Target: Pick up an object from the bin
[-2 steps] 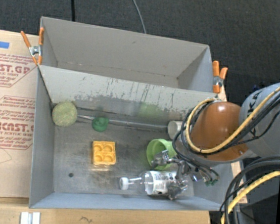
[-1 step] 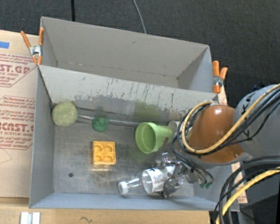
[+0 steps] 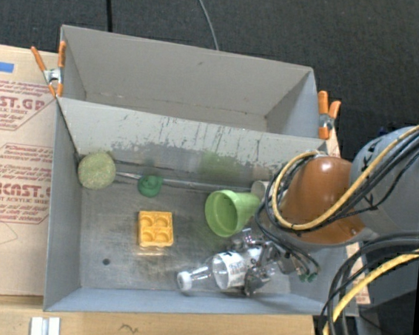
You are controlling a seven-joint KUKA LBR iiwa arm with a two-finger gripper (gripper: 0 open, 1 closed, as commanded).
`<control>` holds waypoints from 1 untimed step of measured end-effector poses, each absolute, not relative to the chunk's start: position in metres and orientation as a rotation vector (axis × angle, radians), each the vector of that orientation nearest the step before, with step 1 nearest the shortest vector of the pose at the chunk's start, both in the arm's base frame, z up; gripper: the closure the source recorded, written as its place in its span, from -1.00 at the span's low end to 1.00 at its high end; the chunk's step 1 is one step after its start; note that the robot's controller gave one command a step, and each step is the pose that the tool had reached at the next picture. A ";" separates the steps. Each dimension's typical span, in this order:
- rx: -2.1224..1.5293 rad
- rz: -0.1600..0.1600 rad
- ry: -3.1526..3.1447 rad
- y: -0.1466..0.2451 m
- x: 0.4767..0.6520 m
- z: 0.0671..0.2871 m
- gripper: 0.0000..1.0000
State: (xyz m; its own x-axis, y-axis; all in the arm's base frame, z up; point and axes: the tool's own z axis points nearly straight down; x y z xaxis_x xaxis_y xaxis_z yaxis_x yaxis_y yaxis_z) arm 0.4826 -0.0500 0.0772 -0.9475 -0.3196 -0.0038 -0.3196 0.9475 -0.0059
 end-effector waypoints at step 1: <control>-0.508 -0.006 3.098 -0.050 0.481 0.081 1.00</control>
Offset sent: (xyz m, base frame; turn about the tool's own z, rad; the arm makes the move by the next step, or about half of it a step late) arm -0.0001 -0.0001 0.0645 0.0000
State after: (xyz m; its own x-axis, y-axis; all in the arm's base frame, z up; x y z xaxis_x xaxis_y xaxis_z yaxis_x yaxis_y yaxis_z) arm 0.4815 -0.0497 0.0807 -0.9476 -0.3194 -0.0018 -0.3194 0.9476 -0.0042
